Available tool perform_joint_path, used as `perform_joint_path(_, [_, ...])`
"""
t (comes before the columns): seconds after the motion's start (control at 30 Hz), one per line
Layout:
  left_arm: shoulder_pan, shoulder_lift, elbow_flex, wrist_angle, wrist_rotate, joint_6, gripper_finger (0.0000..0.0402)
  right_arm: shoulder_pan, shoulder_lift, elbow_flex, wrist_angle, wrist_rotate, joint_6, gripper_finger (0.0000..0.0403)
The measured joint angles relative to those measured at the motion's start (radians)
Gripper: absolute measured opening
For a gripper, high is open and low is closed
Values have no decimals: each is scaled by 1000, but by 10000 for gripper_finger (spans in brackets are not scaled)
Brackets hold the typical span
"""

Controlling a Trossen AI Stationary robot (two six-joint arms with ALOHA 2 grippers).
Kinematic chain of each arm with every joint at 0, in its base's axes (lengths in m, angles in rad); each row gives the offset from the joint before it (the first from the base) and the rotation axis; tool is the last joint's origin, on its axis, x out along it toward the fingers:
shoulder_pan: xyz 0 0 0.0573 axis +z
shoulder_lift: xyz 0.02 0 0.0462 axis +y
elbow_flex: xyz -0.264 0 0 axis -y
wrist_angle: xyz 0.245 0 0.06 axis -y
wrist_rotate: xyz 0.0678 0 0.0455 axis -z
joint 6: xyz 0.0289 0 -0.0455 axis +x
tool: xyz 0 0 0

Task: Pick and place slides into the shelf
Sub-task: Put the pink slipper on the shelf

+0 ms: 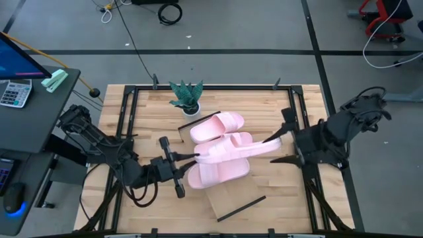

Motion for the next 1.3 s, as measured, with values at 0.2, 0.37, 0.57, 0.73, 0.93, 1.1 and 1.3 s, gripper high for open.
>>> perform_joint_path(0.2, [-31, -12, 3, -2, -83, 51, 41, 2, -19, 0, -138, 63, 173, 315])
perform_joint_path(0.37, [-88, -14, 3, -2, -147, -9, 41, 2, -55, 0, -279, 109, 313, 305])
perform_joint_path(0.57, [-153, -7, 4, -14, -216, -85, 38, 3, -97, 0, -316, 127, 357, 286])
perform_joint_path(0.73, [-190, 15, 5, -9, -220, -111, 37, 2, -125, 0, -315, 155, 356, 275])
perform_joint_path(0.93, [-205, 88, 5, -15, -229, -111, 39, 2, -148, 0, -315, 162, 352, 272])
perform_joint_path(1.1, [-205, 164, 63, -16, -281, -25, 36, 2, -147, 0, -323, 171, 351, 272])
perform_joint_path(1.3, [-205, 271, 176, -21, -433, 194, 38, 2, -145, 0, -323, 188, 349, 272])
